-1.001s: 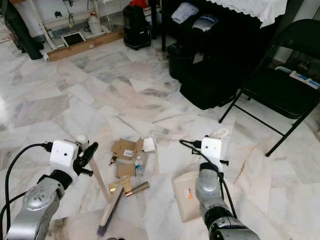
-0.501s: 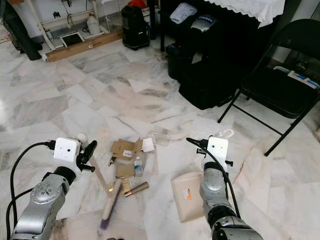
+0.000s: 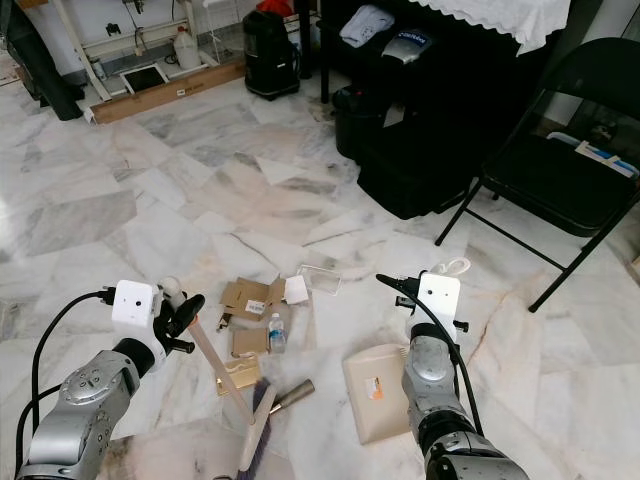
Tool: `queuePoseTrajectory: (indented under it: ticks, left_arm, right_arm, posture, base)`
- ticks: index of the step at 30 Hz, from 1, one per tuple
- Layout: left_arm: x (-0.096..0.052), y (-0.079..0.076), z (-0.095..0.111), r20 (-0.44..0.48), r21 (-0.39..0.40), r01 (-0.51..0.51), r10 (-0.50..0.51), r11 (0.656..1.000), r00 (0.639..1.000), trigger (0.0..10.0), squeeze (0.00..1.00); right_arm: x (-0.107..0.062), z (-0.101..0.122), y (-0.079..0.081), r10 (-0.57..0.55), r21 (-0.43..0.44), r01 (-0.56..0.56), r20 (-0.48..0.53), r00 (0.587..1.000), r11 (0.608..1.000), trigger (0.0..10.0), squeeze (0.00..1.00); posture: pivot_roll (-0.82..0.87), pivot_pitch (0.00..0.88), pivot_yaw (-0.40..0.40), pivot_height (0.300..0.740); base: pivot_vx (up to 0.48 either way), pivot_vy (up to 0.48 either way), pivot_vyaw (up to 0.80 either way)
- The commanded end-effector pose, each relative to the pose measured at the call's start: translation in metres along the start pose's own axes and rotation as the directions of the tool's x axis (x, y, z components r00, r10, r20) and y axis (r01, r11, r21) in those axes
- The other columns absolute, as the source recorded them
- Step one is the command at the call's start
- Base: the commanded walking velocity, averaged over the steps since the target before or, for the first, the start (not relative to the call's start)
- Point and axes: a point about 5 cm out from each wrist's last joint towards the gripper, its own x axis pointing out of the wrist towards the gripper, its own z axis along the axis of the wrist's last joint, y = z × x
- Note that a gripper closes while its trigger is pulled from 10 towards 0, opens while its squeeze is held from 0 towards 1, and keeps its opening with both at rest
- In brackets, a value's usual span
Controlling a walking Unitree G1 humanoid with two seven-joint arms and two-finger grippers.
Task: Sweep floor
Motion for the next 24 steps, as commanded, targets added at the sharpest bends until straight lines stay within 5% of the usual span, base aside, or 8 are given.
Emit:
queuePoseTrajectory:
  ticks: [1,8,13,16,24]
  left_arm:
    - [0.000,-0.005,0.000,-0.014,-0.046,0.028,-0.029,0.999,0.999,10.0,0.00]
    - [0.000,-0.001,-0.002,-0.132,-0.097,-0.022,0.009,0.995,0.991,10.0,0.00]
    - [0.003,-0.008,0.002,-0.262,-0.233,-0.070,0.007,0.970,0.965,10.0,0.00]
    - [0.011,-0.021,0.011,-0.225,-0.348,-0.062,-0.020,0.935,0.974,10.0,0.00]
    - [0.027,-0.049,0.040,-0.114,-0.486,0.020,-0.086,0.874,0.990,10.0,0.00]
  right_arm:
    - [-0.006,-0.010,0.005,0.016,0.022,-0.015,-0.060,0.998,1.000,10.0,0.00]
    - [-0.005,-0.010,0.003,0.007,0.024,-0.005,-0.057,0.998,1.000,10.0,0.00]
    - [-0.005,-0.009,0.004,-0.001,0.027,0.002,-0.054,0.999,1.000,10.0,0.00]
    - [-0.005,-0.009,0.005,-0.003,0.029,0.005,-0.050,0.999,1.000,10.0,0.00]
    - [-0.005,-0.009,0.002,-0.015,0.034,0.016,-0.048,0.999,0.999,10.0,0.00]
  posture:
    - [0.16,0.107,0.027,0.740]
    - [0.16,0.112,0.027,0.740]
    - [0.17,0.115,0.028,0.740]
    - [0.16,0.116,0.032,0.740]
    - [0.16,0.118,0.031,0.740]
  base:
    - [0.000,0.000,0.00]
    - [0.000,0.000,0.00]
    - [0.000,0.000,0.00]
    - [0.000,0.000,0.00]
    - [0.000,0.000,0.00]
